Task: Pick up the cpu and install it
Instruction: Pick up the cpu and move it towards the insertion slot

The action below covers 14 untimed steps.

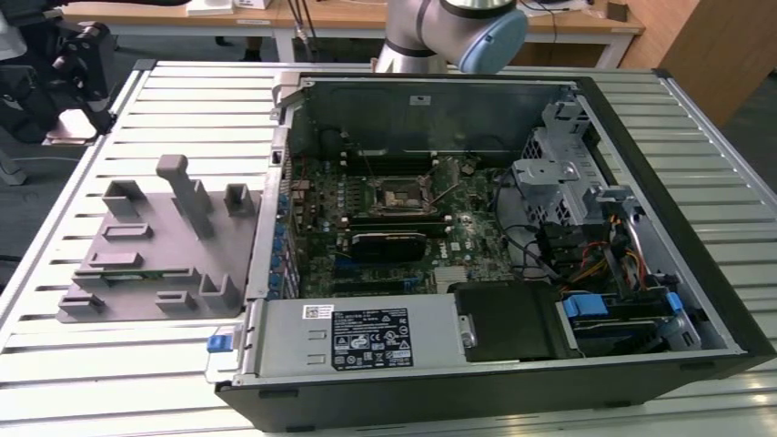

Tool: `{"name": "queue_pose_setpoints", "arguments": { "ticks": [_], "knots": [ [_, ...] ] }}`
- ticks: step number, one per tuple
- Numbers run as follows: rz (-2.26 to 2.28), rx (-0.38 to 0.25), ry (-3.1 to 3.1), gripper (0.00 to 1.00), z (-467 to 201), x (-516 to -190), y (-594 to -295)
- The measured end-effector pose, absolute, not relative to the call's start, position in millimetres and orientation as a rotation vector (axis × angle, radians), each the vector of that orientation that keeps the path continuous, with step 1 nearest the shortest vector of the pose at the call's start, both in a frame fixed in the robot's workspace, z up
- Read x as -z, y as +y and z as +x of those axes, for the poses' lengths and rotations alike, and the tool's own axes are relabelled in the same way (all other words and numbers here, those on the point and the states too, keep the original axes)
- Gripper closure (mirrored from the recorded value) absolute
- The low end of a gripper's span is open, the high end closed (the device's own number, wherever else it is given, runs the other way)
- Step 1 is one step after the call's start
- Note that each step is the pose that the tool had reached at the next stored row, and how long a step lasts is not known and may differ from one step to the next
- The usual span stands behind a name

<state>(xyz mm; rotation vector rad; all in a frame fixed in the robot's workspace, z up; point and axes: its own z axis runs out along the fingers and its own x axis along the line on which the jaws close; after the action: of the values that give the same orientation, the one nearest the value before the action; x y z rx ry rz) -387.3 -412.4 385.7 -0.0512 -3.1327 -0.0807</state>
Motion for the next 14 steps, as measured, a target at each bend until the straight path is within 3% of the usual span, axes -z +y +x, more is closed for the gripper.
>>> {"name": "queue_pose_setpoints", "arguments": {
  "ticks": [14],
  "knots": [
    [-0.051, 0.081, -3.133, 0.47, -370, -386, -412]
  ]
}}
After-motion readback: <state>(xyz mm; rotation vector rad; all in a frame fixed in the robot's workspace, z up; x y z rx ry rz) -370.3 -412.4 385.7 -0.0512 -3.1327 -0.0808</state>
